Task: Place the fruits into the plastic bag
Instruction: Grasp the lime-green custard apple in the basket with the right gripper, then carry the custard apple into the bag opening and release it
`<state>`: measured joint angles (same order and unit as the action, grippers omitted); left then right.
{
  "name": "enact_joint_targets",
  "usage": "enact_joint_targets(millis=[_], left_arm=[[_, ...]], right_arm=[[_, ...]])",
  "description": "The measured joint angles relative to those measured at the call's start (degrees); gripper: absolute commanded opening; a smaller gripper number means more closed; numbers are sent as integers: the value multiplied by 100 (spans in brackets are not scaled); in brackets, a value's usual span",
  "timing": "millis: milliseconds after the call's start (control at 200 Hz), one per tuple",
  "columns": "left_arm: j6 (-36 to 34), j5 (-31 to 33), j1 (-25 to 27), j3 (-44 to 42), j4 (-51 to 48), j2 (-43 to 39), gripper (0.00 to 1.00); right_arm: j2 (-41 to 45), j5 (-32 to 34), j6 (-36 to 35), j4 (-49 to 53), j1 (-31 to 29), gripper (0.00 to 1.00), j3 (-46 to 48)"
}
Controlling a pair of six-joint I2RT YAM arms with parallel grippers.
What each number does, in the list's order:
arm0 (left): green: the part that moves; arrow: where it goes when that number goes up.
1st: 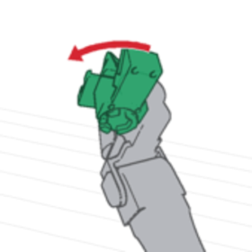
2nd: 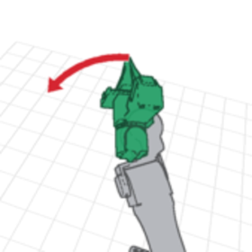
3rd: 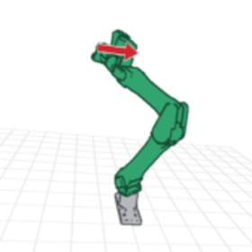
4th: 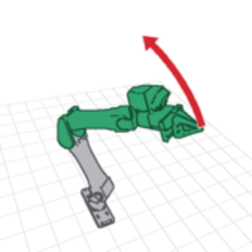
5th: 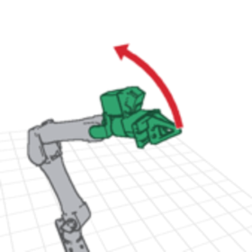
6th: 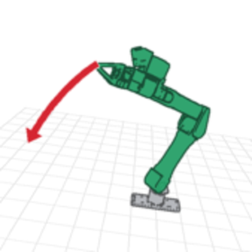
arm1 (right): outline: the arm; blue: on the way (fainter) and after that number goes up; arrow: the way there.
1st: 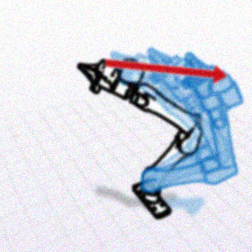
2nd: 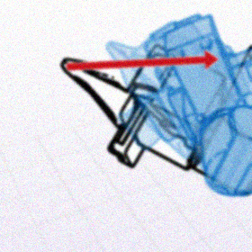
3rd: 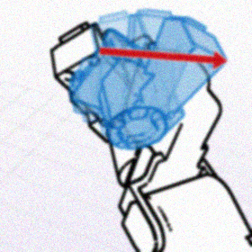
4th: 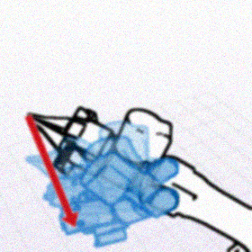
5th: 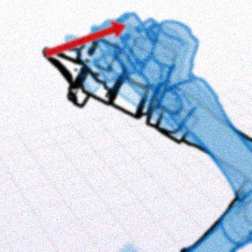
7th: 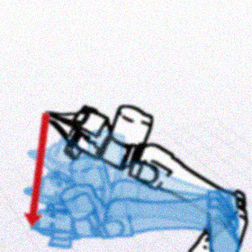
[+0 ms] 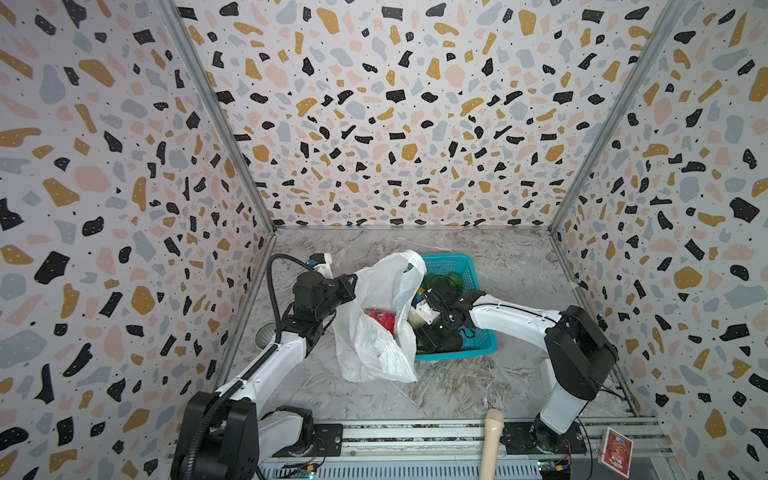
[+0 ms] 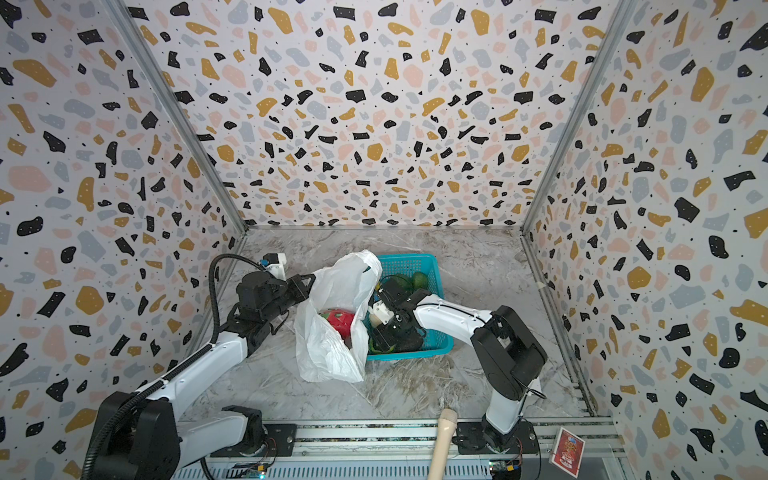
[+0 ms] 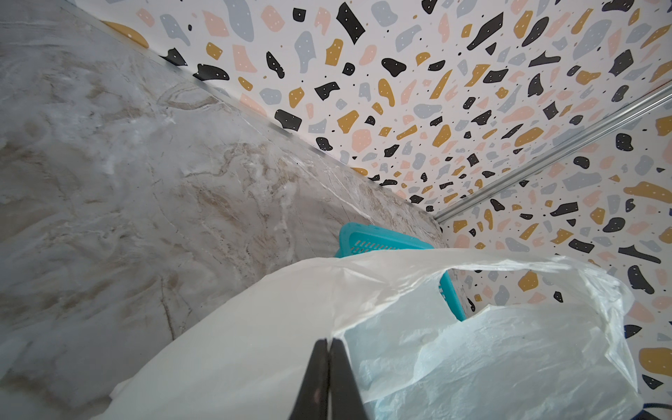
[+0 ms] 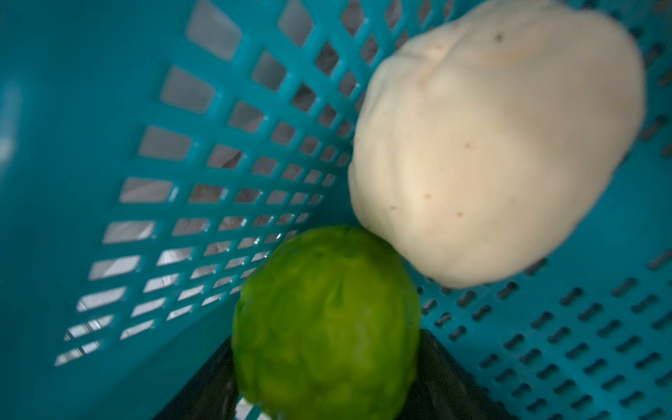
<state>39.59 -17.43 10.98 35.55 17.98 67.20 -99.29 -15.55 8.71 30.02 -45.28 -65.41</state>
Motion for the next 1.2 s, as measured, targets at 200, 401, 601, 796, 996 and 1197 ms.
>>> enact_joint_targets(millis=[200, 401, 601, 796, 996, 1197], left_arm=[[0, 0, 0, 0, 0, 0, 0], [0, -7, 0, 0, 7, 0, 0], [0, -26, 2, 0, 7, 0, 0], [0, -28, 4, 0, 7, 0, 0], [0, -22, 7, 0, -2, -9, 0], [-31, 9, 7, 76, -157, -96, 0]], right_arm=[[267, 380, 55, -4, 168, 36, 13], [1272, 920, 223, -149, 505, 36, -90], [2081, 1563, 234, -741, 201, 36, -516], [2376, 1681, -149, -1663, -678, 38, -828], [1611, 1198, -127, -2107, -787, 40, -1259], [118, 553, -83, -1609, -767, 44, -1945]])
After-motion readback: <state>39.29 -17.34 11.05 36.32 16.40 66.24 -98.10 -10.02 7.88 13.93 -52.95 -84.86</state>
